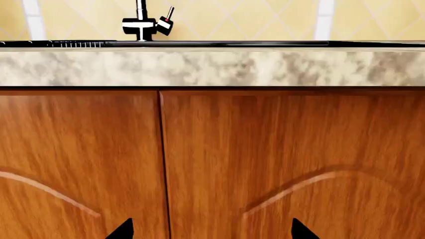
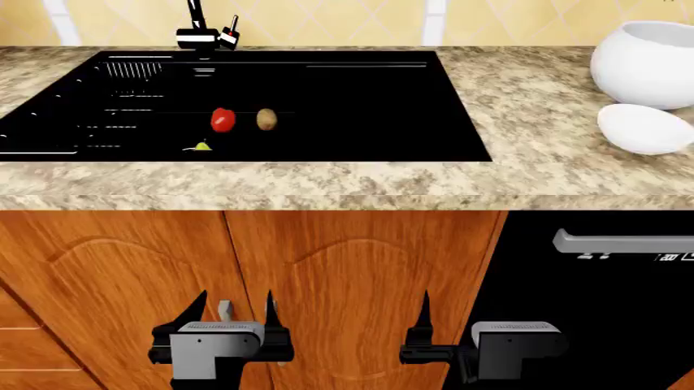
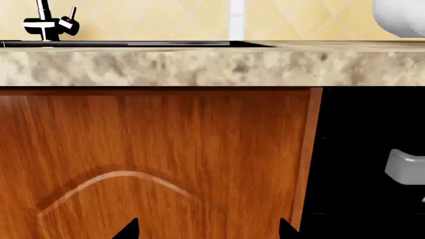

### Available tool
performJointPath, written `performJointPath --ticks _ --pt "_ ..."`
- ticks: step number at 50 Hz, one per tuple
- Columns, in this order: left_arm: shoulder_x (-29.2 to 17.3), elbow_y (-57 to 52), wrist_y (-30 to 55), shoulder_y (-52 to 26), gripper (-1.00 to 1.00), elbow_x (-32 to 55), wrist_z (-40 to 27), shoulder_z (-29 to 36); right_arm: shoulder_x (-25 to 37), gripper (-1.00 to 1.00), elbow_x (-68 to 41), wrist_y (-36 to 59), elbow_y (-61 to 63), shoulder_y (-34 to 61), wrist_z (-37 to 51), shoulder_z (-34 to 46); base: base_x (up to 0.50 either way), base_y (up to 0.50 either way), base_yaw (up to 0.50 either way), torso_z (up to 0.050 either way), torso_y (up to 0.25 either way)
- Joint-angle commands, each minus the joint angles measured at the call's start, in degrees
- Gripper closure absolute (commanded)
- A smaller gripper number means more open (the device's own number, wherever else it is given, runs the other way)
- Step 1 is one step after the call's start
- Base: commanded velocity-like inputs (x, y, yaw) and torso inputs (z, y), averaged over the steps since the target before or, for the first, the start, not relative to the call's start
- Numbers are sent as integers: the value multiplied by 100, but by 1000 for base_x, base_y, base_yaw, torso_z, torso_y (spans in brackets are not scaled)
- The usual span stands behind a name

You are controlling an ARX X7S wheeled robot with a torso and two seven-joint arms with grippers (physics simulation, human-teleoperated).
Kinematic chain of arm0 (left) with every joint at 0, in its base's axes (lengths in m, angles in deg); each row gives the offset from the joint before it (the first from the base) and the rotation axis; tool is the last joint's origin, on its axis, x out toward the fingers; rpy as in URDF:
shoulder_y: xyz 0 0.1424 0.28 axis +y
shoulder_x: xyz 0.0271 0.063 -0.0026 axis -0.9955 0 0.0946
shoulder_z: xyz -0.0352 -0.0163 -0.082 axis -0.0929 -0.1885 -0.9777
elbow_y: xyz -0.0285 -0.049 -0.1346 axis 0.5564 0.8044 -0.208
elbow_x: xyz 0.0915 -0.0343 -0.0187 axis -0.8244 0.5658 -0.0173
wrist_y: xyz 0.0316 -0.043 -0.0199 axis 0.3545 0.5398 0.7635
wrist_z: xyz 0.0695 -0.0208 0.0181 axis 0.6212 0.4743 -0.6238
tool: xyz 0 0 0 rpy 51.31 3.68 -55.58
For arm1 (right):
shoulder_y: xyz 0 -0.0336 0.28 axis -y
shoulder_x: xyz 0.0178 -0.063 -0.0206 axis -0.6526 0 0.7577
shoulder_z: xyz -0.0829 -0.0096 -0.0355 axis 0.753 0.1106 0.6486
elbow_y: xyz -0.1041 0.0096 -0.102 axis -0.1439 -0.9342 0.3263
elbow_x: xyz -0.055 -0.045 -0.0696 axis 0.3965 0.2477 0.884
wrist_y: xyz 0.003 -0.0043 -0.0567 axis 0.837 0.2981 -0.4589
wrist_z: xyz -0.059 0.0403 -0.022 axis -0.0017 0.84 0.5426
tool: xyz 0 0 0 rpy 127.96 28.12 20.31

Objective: Pick the pears and kiwis from the sink and place them in one bowl. Place the bell pepper in the other bowl. Then turn off the sink faucet.

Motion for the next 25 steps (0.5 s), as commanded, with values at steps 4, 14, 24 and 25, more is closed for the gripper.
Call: performJointPath --ticks 4,14,24,25 --pt "-172 65 -154 -19 -100 147 -153 198 142 -100 -312 -83 -117 89 106 169 0 0 0 0 0" --pt "-372 -79 -254 60 -100 470 -36 305 275 -100 -227 16 -10 114 382 449 0 300 0 40 0" --pt "-451 -47 -200 19 -100 501 -175 368 374 -100 -395 -108 -46 105 415 549 0 500 0 50 0" --pt "-458 -42 -207 16 -100 501 -188 374 382 -100 -406 -116 -40 102 419 560 0 500 0 50 0"
